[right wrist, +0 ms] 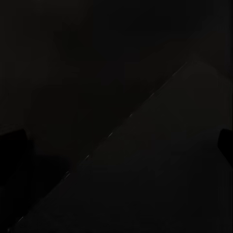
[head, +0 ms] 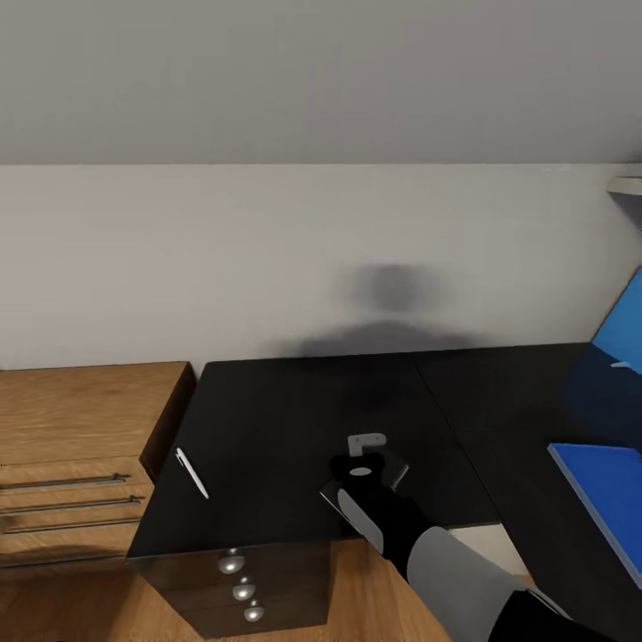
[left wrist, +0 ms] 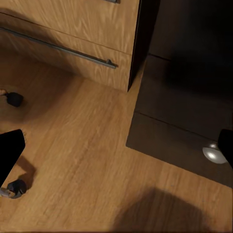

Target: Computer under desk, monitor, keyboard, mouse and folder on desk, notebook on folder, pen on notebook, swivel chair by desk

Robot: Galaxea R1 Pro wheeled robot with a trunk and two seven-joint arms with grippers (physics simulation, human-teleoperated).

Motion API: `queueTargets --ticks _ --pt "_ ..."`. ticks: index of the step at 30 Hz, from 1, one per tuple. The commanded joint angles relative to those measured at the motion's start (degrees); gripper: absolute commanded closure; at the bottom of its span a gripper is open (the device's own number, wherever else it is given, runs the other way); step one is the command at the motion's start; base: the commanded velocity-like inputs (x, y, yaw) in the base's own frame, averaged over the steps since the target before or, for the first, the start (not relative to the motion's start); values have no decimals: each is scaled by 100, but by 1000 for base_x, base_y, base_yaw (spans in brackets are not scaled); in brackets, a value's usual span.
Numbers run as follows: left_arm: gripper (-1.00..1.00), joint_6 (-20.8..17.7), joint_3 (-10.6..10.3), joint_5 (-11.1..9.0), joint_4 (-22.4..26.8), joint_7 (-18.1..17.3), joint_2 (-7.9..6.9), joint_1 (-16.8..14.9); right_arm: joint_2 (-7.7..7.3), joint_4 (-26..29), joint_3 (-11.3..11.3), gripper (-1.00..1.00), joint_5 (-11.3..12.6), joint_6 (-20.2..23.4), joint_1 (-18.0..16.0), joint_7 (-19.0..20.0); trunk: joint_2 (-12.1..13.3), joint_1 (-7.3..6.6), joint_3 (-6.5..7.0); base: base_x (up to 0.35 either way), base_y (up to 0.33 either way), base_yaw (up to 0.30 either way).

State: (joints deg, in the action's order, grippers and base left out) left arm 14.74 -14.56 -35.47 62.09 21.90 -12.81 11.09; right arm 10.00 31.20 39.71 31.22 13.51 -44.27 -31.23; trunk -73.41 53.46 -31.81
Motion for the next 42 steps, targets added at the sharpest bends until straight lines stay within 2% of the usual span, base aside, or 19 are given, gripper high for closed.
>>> queueTargets --ticks 1,8,15,25,42 --pt "-100 37 -27 -56 5 27 -6 -2 0 -272 32 -100 103 80 -3 -32 -3 -1 -6 -100 0 0" --pt "-100 38 -39 -47 -3 25 -3 -2 0 -272 37 -100 102 82 -3 -32 -3 -1 -6 -106 0 0" --pt "-100 38 -173 -41 -4 25 -10 -2 0 -272 45 -100 95 82 -3 -32 -3 -1 -6 -230 0 0" --pt "-100 38 -308 -35 -3 25 -9 -2 0 -272 54 -100 95 82 -3 -32 -3 -1 -6 -27 0 0" --pt "-100 38 -383 -39 -4 25 -8 -2 0 -272 55 -100 95 82 -3 -32 -3 -1 -6 -81 0 0"
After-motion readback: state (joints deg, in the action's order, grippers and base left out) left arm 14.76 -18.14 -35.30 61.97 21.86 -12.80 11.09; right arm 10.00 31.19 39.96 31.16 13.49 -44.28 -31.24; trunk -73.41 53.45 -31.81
